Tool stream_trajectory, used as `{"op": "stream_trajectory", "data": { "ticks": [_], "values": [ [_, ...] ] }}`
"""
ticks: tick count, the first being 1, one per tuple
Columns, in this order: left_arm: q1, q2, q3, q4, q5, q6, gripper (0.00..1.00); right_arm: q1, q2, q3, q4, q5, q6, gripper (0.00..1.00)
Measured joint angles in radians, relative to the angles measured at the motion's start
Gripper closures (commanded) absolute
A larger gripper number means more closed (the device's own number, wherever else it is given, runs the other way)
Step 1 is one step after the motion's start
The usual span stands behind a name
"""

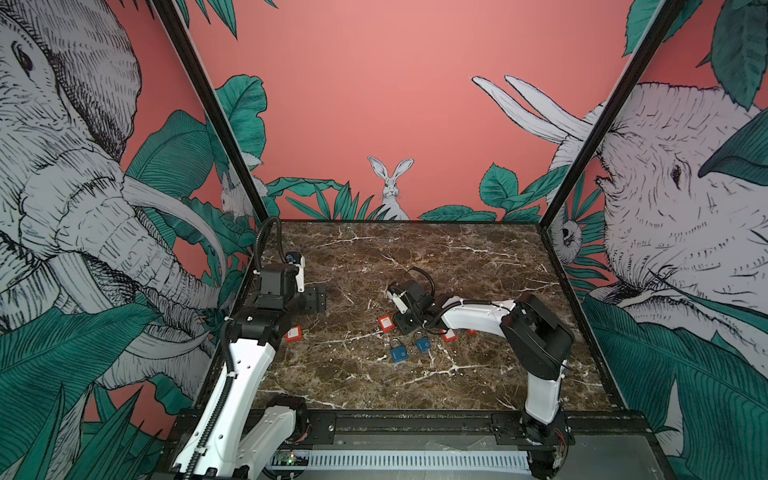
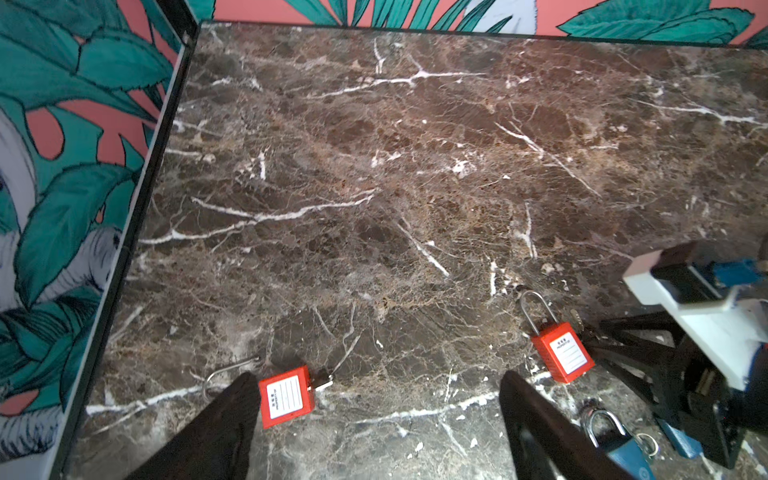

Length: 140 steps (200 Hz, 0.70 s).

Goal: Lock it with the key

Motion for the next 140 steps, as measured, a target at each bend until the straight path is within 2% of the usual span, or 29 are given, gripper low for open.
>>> {"op": "stream_trajectory", "data": {
  "ticks": [50,77,97,140],
  "values": [
    [0.13,0.029,-0.054,-0.01,0.127,-0.084,0.06,0.0,-0.043,0.0,-0.005,0.047,-0.019,0.59],
    [0.235,0.112,-0.098,-0.005,0.212,-0.124,0.06,0.0,-0.09,-0.014,-0.002,0.121,-0.038,0.58],
    [0.294,0.182,-0.126,0.006,0.25,-0.14,0.05,0.0,-0.165,-0.069,0.021,0.192,-0.064,0.51],
    [0.319,0.32,-0.16,0.063,0.294,-0.156,0.04,0.0,-0.284,-0.175,0.09,0.298,-0.097,0.47]
  ]
}}
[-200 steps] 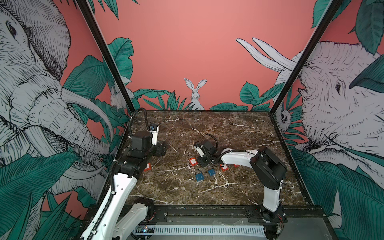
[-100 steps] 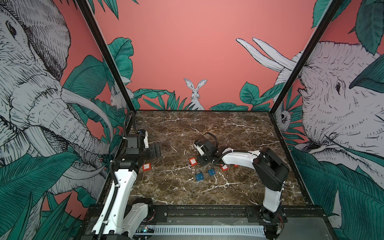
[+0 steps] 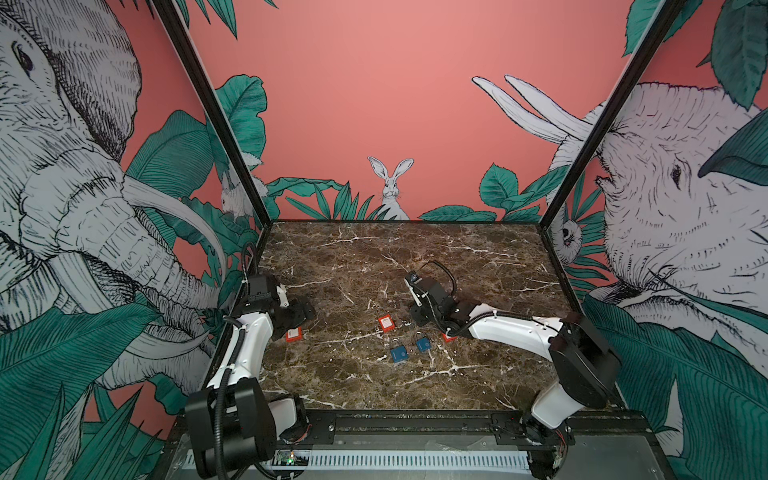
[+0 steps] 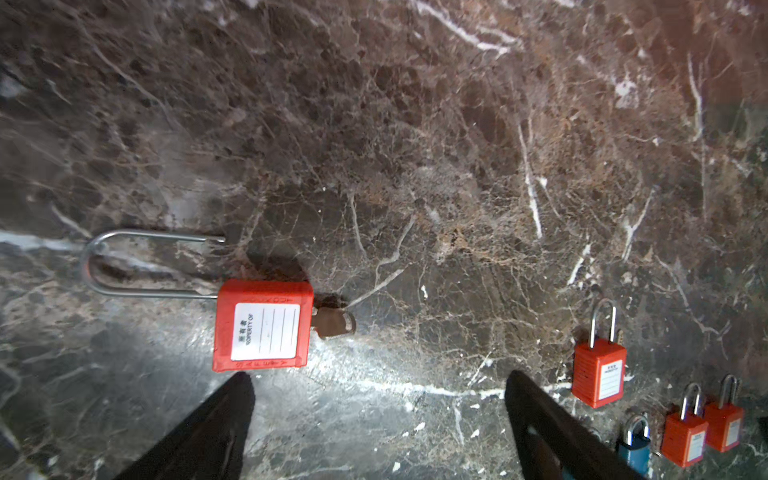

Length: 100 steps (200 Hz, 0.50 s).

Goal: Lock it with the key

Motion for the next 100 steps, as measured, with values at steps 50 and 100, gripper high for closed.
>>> {"op": "stream_trajectory", "data": {
  "ticks": [50,100],
  "values": [
    [0.002,0.132,0.002,0.06,-0.027,-0.01,0.02,0.0,-0.016,-0.043,0.029,0.016,-0.002,0.45],
    [0.008,0.175,0.039,0.068,-0.12,-0.003,0.01,0.0,-0.013,-0.045,0.039,0.01,-0.02,0.44]
  ]
}}
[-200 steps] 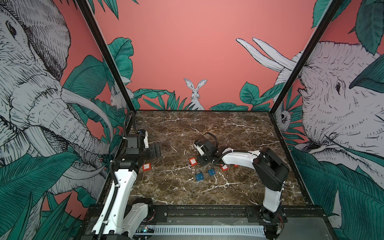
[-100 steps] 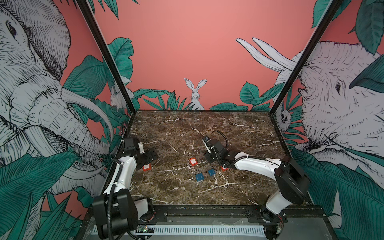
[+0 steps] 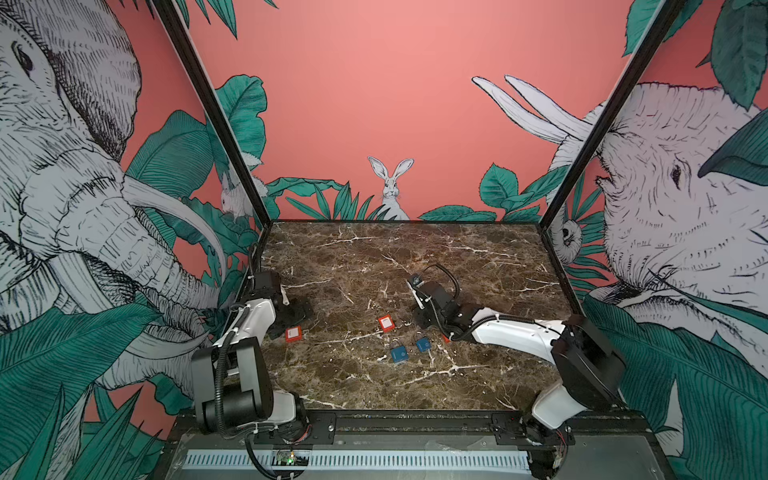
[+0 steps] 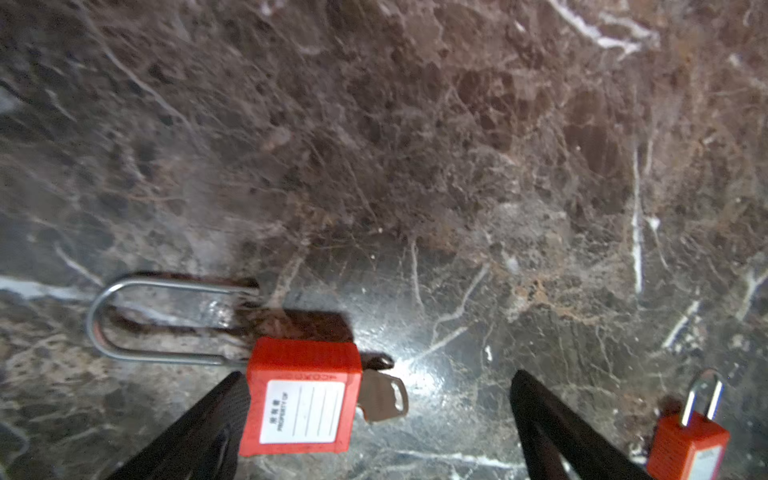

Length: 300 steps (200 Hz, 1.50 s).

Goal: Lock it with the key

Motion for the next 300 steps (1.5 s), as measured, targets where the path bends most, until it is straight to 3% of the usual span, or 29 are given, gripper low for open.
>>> {"op": "stream_trajectory", "data": {
  "ticks": [56,123,205,258,300],
  "values": [
    [0.003,0.12,0.037,0.018,-0.042,0.029,0.03,0.0,0.024,0.002,-0.002,-0.003,-0.031,0.43],
    [0.0,0.148,0.034,0.098,0.075,0.08,0.08,0.0,0.027,0.037,-0.016,0.035,-0.053,0.42],
    [-0.151,0.156,0.013,0.171,0.197,0.082,0.1,0.0,0.027,0.037,-0.018,0.03,-0.053,0.42],
    [-0.218,0.026,-0.099,0.172,0.208,-0.009,0.09,0.0,0.026,0.037,-0.021,-0.009,-0.069,0.43],
    [-0.226,-0.146,-0.06,0.054,0.056,-0.023,0.03,0.0,0.028,0.045,-0.045,-0.072,-0.077,0.44]
  ]
}}
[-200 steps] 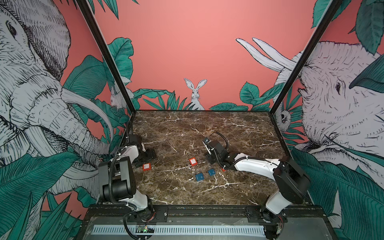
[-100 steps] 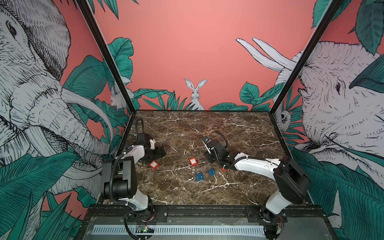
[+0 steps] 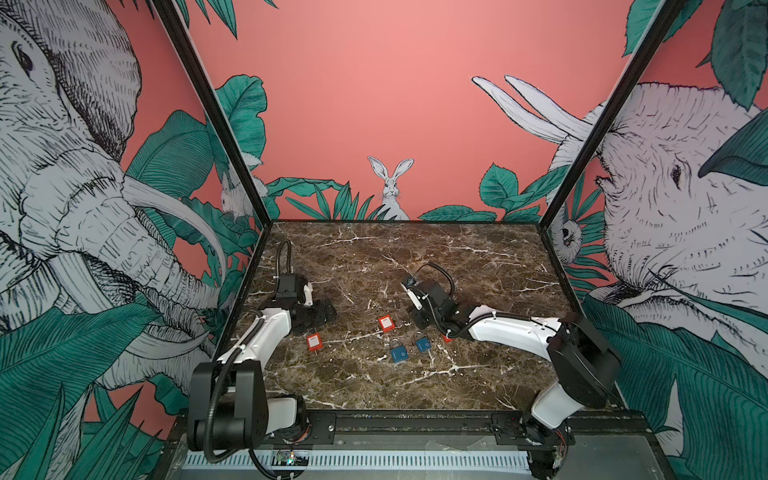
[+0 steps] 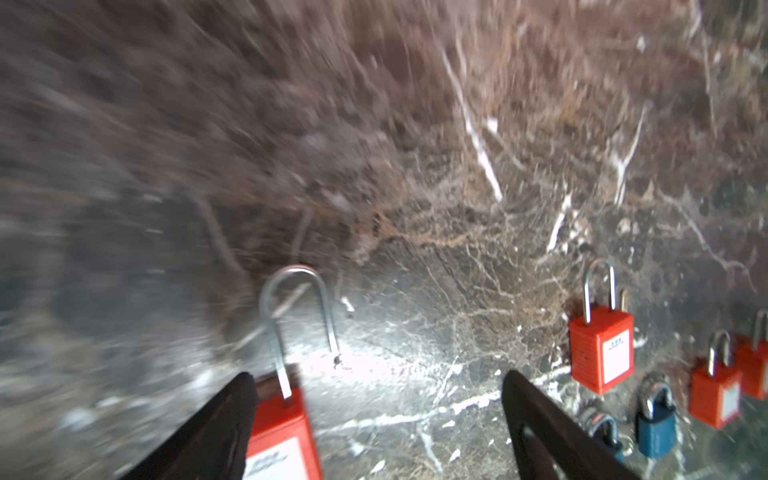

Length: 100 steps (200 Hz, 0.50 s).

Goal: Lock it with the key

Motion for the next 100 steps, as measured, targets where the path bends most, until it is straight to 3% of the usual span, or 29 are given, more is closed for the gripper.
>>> {"op": "stream_trajectory", "data": {
  "ticks": [36,100],
  "values": [
    [0.017,-0.013,0.057,-0.035,-0.08,0.017,0.03,0.0,0.016,0.021,-0.009,-0.068,0.013,0.44],
    [0.055,0.146,0.076,-0.092,-0.062,0.048,0.04,0.0,0.014,0.021,-0.009,-0.115,0.05,0.44]
  ]
}}
